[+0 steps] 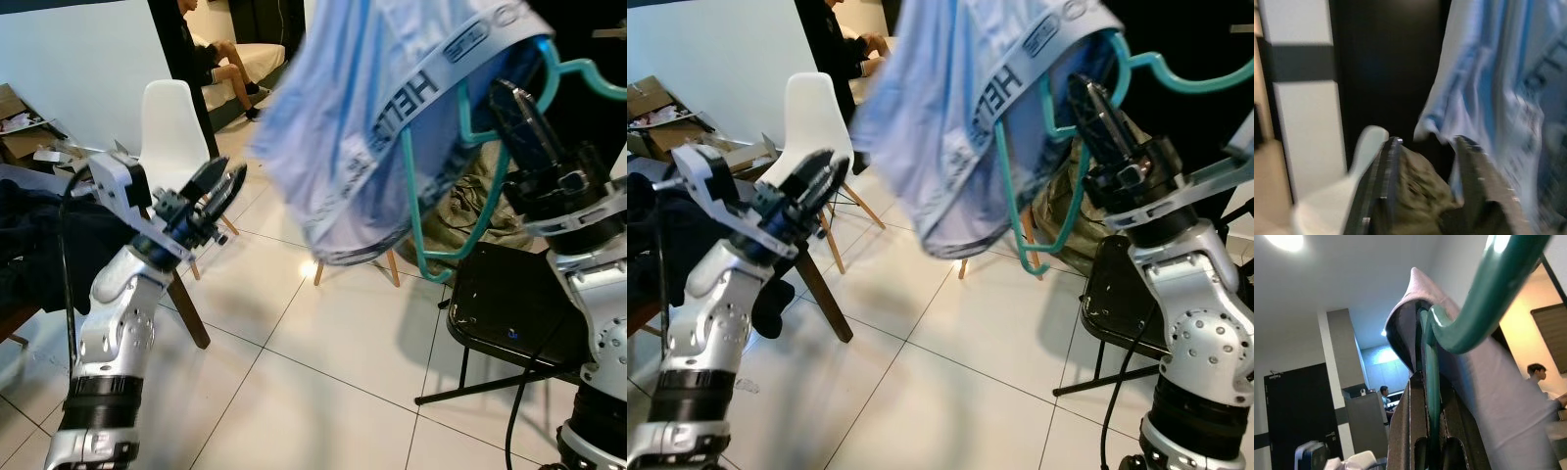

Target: Hang hanger

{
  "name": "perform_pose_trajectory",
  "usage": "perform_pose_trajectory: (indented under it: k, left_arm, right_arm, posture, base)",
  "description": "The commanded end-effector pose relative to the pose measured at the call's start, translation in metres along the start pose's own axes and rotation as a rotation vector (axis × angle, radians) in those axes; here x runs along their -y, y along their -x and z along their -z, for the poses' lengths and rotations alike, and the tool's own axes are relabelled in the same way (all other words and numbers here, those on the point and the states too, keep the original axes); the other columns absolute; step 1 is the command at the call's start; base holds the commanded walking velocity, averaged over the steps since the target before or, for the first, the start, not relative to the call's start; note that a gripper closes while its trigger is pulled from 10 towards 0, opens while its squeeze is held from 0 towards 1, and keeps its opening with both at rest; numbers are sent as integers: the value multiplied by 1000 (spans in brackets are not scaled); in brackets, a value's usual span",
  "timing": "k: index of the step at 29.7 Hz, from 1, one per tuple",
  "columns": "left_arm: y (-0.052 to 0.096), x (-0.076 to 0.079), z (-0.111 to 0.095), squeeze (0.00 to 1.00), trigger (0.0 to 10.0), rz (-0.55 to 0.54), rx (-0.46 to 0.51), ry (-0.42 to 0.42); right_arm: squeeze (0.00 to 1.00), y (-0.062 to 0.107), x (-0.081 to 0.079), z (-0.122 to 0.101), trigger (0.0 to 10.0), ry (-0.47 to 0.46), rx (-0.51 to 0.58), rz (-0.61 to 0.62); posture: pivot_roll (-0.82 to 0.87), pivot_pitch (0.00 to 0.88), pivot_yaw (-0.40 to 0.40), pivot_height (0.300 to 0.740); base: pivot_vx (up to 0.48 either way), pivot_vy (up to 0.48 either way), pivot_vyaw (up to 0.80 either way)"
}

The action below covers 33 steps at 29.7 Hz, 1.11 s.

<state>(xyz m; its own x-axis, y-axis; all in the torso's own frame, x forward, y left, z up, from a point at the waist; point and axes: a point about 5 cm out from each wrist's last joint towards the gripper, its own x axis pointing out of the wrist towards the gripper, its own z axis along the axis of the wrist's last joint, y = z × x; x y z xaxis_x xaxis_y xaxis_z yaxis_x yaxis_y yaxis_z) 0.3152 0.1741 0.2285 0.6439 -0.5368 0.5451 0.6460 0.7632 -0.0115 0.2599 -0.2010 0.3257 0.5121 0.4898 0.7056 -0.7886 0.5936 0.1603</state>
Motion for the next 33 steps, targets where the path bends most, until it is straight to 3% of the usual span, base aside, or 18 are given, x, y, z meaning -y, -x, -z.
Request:
perform_pose_trajectory:
  k: [1, 3, 9, 12, 16, 18, 22, 23, 24, 25, 26, 28, 30, 32, 33]
  left_arm:
    - [5, -1, 1, 1000, 10000, 22, -23, 14]
    - [12, 3, 14, 1000, 10000, 38, -77, 34]
    - [18, 13, 35, 1000, 10000, 23, -116, 82]
    - [10, 27, 44, 1000, 10000, 28, -104, 102]
    - [6, 32, 46, 1000, 10000, 27, -93, 102]
    - [-8, 43, 47, 1000, 10000, 0, -49, 88]
    - [-22, 60, 47, 1000, 10000, 25, -7, 110]
    - [-24, 67, 50, 475, 10000, 45, -7, 116]
    - [-24, 71, 52, 388, 10000, 50, -7, 127]
    - [-24, 71, 52, 388, 10000, 50, -7, 127]
    - [-24, 74, 55, 0, 10000, 56, -12, 138]
    - [-24, 76, 57, 0, 10000, 59, -15, 144]
    - [-25, 81, 58, 0, 10000, 67, -14, 152]
    - [-25, 81, 58, 0, 10000, 67, -14, 152]
    - [-27, 82, 56, 0, 10000, 74, -6, 154]
  right_arm:
    - [0, -3, -2, -5, 10000, 3, 29, -19]
    - [0, -3, -2, -7, 10000, 8, 38, -24]
    - [0, -5, -4, -10, 10000, 12, 38, -41]
    - [0, -8, -4, -8, 10000, 21, 20, -40]
    - [0, -10, -5, -7, 10000, 27, 9, -37]
    - [0, -13, -5, -2, 10000, 34, -7, -25]
    - [0, -18, -1, 3, 10000, 46, -16, 22]
    - [0, -21, 2, 4, 10000, 39, -6, 48]
    - [0, -23, 3, 5, 10000, 37, -2, 59]
    - [0, -23, 3, 5, 10000, 37, -2, 59]
    - [0, -26, 3, 8, 10000, 42, -14, 69]
    - [0, -27, 3, 11, 10000, 50, -27, 76]
    - [0, -28, 0, 28, 10000, 101, -124, 67]
    - [0, -28, 0, 28, 10000, 101, -124, 67]
    - [0, -26, -1, 37, 10000, 140, -186, 61]
  posture:
    - [-40, 17, 70, 740]
    - [-42, 17, 72, 740]
    - [-47, 15, 71, 740]
    - [-49, 14, 70, 740]
    - [-49, 14, 70, 740]
    - [-53, 10, 68, 740]
    - [-54, 8, 69, 740]
    - [-54, 7, 69, 740]
    - [-54, 7, 69, 740]
    - [-54, 7, 69, 740]
    - [-55, 5, 71, 740]
    - [-55, 5, 71, 740]
    - [-57, 6, 71, 740]
    - [-57, 6, 71, 740]
    - [-54, 8, 71, 740]
  base:
    - [0, 0, 0]
    - [0, 0, 0]
    - [0, 0, 0]
    - [0, 0, 0]
    - [0, 0, 0]
    - [0, 0, 0]
    - [0, 0, 0]
    - [0, 0, 0]
    - [0, 0, 0]
    - [0, 0, 0]
    - [0, 0, 0]
    - [0, 0, 0]
    - [0, 0, 0]
    - [0, 0, 0]
    - [0, 0, 0]
